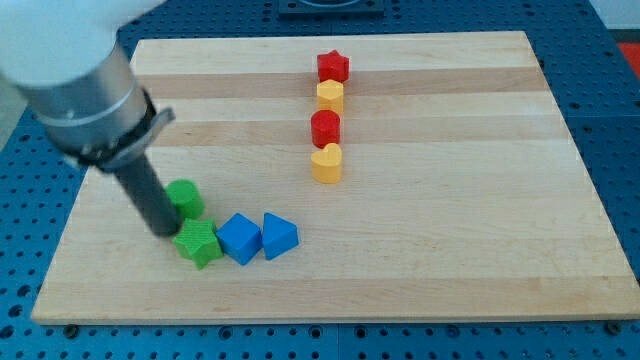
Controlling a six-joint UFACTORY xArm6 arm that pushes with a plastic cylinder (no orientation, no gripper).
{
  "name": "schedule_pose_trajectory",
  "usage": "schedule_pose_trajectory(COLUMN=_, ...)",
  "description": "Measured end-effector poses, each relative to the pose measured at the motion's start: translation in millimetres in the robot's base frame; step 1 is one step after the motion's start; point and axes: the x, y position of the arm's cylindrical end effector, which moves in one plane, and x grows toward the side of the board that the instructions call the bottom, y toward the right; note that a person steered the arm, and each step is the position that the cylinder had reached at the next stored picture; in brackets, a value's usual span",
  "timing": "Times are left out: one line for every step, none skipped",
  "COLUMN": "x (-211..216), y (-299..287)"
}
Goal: Push the green star into the green circle
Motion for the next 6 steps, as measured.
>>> schedule_pose_trajectory(x=-50, y=0)
schedule_pose_trajectory(x=-55, y=0)
schedule_pose_trajectory(x=-49, y=0)
schedule_pose_trajectory(x=23, y=-25)
schedule_pose_trajectory(x=107, y=-22)
schedule_pose_trajectory(x=115, y=-9)
